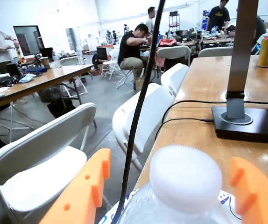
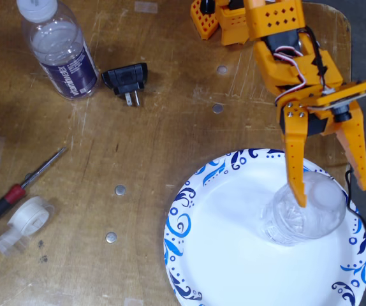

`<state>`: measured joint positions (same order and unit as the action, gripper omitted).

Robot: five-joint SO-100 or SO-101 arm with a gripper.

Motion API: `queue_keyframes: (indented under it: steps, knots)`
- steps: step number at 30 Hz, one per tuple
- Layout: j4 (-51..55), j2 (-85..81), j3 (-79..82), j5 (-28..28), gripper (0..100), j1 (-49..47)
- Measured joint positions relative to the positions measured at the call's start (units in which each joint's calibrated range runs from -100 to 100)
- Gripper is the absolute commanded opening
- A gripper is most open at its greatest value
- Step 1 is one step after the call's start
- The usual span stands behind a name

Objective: Move the bottles to the plate

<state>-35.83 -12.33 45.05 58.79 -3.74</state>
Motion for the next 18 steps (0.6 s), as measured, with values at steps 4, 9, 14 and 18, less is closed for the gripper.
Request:
queue_keyframes:
  steps: [4,9,14,18]
  knots:
    - [0.00,0.00,-1.44,0.31,37,-1.37]
    - [-2.04,0.00,-2.16,1.30,39,-1.37]
    - [-6.81,-1.26,-2.16,1.41,43,-1.82]
    - [-4.34,-8.14,-1.98,1.46,43,2.46]
